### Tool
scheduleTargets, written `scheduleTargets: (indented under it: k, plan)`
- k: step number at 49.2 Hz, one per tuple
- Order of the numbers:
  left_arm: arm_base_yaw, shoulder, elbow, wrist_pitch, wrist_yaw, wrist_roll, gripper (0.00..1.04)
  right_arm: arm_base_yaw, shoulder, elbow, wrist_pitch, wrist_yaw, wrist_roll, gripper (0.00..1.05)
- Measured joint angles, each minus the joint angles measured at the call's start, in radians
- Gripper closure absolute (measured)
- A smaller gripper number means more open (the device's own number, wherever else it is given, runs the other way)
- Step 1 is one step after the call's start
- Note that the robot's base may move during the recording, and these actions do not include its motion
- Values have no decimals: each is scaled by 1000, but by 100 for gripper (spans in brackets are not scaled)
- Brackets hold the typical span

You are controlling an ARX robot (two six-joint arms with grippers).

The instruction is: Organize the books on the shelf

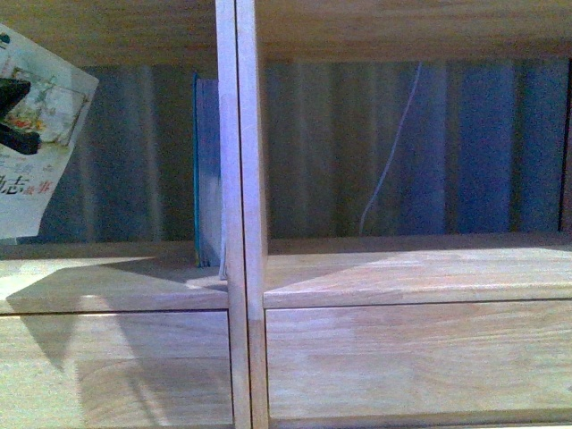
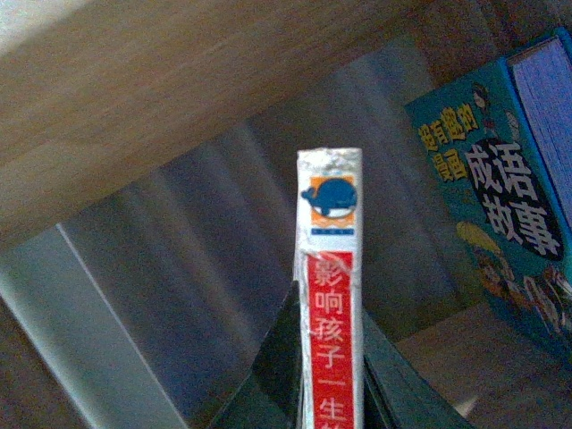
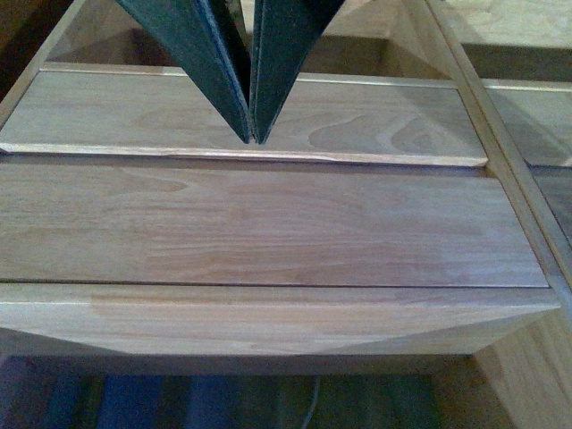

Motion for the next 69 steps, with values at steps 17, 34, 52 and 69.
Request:
scheduleTargets:
  k: [17, 34, 52, 69]
  plan:
    - [-49, 284, 270, -11, -7, 13, 98, -1, -147, -97, -40, 0, -2, 102]
    - [-128, 449, 456, -32, -30, -2, 98, -1, -282, -147, -129, 0, -2, 102]
    - [-161, 533, 557, -39, -66, -18, 98, -1, -389, -176, -187, 0, -3, 102]
    - [-192, 595, 669, -56, -117, -60, 98, -1, -471, -176, -269, 0, -3, 102]
